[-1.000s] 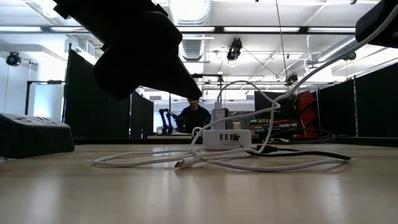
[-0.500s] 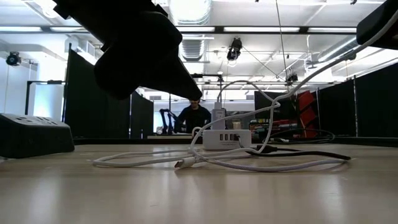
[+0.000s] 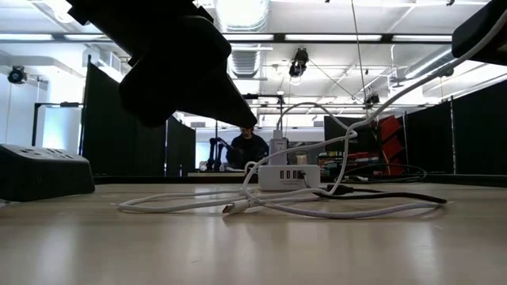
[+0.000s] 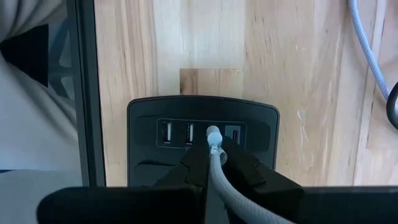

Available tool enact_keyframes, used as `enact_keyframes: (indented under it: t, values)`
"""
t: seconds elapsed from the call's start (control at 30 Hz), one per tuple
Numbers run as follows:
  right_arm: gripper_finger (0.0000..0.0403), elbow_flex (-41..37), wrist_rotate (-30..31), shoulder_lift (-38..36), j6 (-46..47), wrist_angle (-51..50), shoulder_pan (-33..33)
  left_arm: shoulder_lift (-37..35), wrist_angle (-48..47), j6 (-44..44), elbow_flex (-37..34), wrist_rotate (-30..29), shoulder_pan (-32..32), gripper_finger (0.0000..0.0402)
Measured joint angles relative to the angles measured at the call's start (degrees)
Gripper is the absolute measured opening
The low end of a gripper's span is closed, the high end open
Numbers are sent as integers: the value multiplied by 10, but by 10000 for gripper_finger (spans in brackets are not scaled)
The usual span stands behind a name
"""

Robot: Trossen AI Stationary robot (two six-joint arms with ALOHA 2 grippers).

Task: Insert USB
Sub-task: Insert the white charger cable into the bottom black outlet extension

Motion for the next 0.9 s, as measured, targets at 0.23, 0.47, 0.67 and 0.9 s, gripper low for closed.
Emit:
enact_keyframes:
  t: [0.23, 0.47, 0.67, 0.9]
  values:
    - [12, -6, 3, -6, 5, 3, 2, 0, 0, 0, 0, 0, 0, 121]
    - [12, -12, 127, -73, 9, -11, 18, 0, 3, 4, 0, 38, -1, 114]
    - [12, -28, 301, -132, 27, 7, 53, 0, 32, 90, 0, 46, -5, 114]
    - [12, -87, 270, -164, -1, 124, 55, 0, 161, 385, 0, -84, -12, 104]
